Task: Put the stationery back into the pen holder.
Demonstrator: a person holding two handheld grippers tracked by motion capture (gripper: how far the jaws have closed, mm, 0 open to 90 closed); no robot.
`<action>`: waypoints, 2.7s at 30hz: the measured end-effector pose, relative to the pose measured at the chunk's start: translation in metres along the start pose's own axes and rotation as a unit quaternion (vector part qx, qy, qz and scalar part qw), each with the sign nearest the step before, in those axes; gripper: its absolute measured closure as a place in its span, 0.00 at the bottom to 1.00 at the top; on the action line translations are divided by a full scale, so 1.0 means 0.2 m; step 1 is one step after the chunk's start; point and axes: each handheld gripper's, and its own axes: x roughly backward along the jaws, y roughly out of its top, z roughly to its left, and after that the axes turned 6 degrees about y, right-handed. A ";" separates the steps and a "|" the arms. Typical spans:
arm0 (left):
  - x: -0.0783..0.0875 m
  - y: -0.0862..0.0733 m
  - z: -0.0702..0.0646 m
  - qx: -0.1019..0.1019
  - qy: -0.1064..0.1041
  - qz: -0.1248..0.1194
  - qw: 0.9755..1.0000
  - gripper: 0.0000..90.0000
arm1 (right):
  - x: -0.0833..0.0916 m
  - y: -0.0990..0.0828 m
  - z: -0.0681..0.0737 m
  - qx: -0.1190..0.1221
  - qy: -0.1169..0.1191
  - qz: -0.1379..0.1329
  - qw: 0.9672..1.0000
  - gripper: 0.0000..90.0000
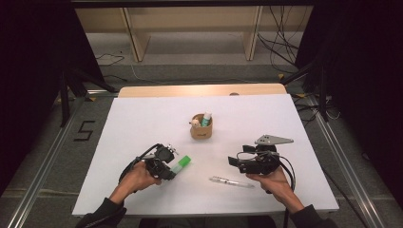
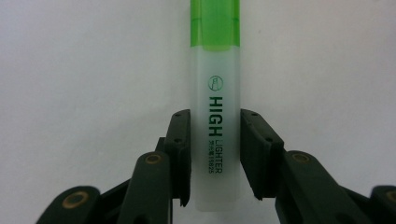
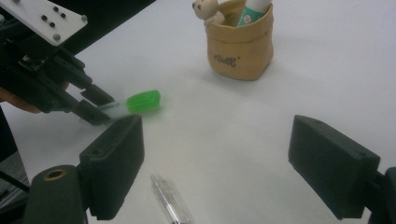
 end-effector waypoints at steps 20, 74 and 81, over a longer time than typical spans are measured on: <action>0.08 -0.04 -0.01 0.084 0.002 -0.210 0.974 0.73 | 0.00 0.02 0.03 -0.017 0.012 -0.028 0.999 0.21; 0.12 0.00 -0.32 0.060 -0.010 -0.354 0.933 0.73 | -0.28 0.17 0.20 -0.059 0.094 -0.049 0.993 0.46; 0.13 0.01 -0.33 0.053 -0.003 -0.358 0.932 0.73 | -0.30 0.17 0.20 -0.070 0.096 -0.047 0.992 0.55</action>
